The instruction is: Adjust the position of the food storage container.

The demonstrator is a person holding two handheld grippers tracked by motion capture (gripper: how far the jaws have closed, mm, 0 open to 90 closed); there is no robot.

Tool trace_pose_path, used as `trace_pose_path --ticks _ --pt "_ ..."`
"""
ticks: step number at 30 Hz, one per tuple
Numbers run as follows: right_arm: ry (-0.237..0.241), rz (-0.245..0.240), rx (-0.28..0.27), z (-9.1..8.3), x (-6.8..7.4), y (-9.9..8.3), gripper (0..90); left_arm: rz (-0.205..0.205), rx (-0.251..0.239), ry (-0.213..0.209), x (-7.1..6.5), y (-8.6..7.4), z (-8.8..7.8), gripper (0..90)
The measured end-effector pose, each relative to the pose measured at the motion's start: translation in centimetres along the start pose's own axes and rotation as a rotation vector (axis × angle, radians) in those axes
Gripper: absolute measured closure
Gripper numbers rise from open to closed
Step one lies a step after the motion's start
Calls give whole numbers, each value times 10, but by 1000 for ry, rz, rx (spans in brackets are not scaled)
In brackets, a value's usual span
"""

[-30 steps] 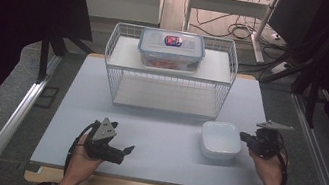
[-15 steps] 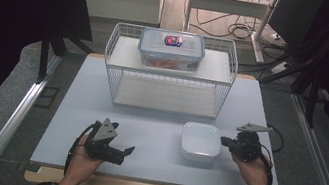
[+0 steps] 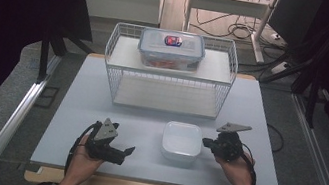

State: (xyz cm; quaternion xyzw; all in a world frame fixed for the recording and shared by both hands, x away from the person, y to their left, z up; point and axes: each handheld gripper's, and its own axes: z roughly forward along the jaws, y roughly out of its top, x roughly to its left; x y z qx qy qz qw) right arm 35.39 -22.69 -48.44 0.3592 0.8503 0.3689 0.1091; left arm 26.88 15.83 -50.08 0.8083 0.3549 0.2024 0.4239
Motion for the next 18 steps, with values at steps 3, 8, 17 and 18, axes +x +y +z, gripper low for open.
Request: trace_pose_path --ticks 3,8,17,18 --pt "6 -16 -1 5 6 3 895 -13 -8 -5 0 0 0 34" --pt "24 -42 -5 14 17 8 893 -14 -6 -7 1 0 0 34" --pt "17 -90 9 23 29 11 869 -32 -2 -21 0 0 1 34" --pt "8 -91 10 22 29 11 857 -49 -6 -35 1 -1 1 35"
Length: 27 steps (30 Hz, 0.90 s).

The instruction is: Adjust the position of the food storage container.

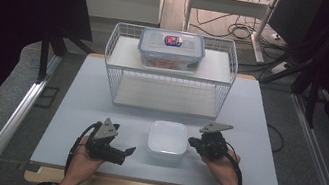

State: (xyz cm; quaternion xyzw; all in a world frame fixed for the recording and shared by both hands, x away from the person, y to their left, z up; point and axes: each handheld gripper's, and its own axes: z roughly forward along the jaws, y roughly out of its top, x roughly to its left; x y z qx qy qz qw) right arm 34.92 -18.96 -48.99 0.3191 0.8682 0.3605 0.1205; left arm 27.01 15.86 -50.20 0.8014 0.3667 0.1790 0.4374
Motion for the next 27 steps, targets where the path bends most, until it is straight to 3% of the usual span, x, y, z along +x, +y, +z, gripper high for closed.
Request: trace_pose_path --ticks 3,7,10,11,12,14,16,22,27 --pt "-23 -7 -11 -4 -2 -1 820 -5 -1 -4 0 0 0 38" --pt "-24 -3 -53 -15 -4 -2 702 -1 12 0 0 0 1 41" --pt "-43 -20 -77 -21 -2 -5 538 19 25 13 -2 0 1 45" --pt "-43 -20 -77 -21 -2 -5 538 25 30 17 -2 0 2 45" --pt "-45 -24 -83 -23 -2 -8 455 35 35 22 -2 -1 3 45" --pt "-46 -25 -84 -23 -2 -8 429 64 44 36 -3 -2 4 44" --pt "-41 -28 -95 -25 -3 -10 360 85 46 40 -3 -3 5 39" --pt "-12 -7 -158 -34 -4 -14 213 77 18 27 -2 -4 4 30" --pt "56 -21 -168 -33 -2 -16 87 79 26 29 -1 -5 5 24"
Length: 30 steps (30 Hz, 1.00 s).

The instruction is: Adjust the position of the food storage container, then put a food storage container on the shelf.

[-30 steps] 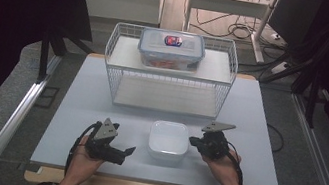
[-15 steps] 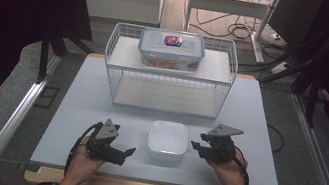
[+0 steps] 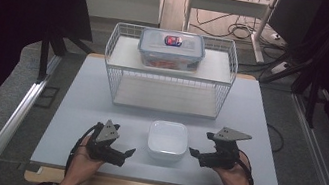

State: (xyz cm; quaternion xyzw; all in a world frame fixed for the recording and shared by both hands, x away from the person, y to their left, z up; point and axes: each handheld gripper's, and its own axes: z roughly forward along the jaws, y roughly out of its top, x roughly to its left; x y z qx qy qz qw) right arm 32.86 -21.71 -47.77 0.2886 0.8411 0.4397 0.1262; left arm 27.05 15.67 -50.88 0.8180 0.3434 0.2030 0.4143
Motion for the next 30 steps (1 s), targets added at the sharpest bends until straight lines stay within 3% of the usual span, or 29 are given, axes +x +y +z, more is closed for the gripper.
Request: trace_pose_path --ticks 7,11,17,21,26,30 --pt "14 -18 38 6 2 -1 45 -32 4 -17 -1 2 1 21" --pt "13 25 37 5 3 3 47 -61 -3 -34 0 3 1 30" --pt "-3 26 24 7 9 9 29 -75 -13 -47 -1 12 1 36" --pt "-12 32 57 9 14 15 28 -92 -30 -80 -2 21 2 29" --pt "10 38 102 13 15 19 109 -145 -10 -138 2 32 11 45" --pt "3 30 80 14 13 23 207 -114 -15 -114 -1 41 20 147"
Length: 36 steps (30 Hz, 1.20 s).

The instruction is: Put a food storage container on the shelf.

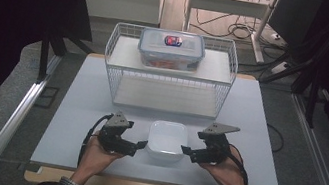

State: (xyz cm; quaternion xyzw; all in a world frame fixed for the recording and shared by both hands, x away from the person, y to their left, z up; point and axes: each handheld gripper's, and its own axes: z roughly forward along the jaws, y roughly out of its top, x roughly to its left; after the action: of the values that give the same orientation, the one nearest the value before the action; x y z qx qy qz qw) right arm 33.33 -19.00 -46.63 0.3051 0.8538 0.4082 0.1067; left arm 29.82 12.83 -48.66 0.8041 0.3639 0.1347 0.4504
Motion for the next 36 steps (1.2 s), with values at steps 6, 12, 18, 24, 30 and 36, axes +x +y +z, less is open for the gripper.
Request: trace_pose_path --ticks 6,12,18,24,30,36 --pt "14 30 -17 8 -9 2 305 22 26 -2 -2 9 23 178" --pt "35 66 21 24 -10 2 301 -48 46 -96 4 8 41 153" --pt "110 107 51 27 -9 2 304 -112 77 -227 7 3 44 180" --pt "112 124 82 19 -2 1 408 -113 104 -220 1 2 33 331" --pt "153 241 86 11 -9 -3 592 -183 97 -244 6 -1 21 551" --pt "116 285 64 3 -6 -3 691 -249 68 -257 9 -2 16 687"
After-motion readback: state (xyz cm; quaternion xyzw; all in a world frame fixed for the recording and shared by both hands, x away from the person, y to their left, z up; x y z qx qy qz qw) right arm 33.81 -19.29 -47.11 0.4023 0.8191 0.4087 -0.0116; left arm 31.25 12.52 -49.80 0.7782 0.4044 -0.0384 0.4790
